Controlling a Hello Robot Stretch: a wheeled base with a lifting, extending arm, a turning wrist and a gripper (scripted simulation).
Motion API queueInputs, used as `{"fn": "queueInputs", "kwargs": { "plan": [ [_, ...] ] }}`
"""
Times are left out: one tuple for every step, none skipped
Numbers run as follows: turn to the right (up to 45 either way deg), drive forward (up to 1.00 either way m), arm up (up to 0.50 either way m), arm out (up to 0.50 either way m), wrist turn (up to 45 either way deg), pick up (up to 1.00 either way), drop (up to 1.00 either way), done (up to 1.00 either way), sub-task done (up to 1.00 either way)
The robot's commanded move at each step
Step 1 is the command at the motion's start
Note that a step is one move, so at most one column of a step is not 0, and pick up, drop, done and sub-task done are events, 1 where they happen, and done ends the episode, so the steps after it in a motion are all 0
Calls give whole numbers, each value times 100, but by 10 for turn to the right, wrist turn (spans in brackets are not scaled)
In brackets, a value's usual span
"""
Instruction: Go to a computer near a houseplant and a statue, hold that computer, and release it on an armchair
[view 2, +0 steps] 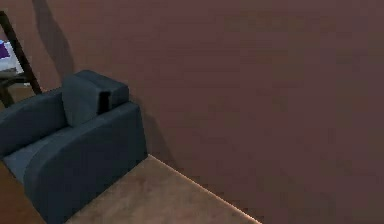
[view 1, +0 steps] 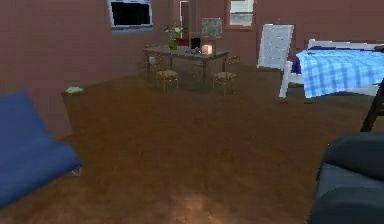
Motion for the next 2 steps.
{"fn": "queueInputs", "kwargs": {
  "plan": [
    [0, 100, 0, 0, 0, 0, 0, 0, 0],
    [0, 100, 0, 0, 0, 0, 0, 0, 0]
  ]
}}
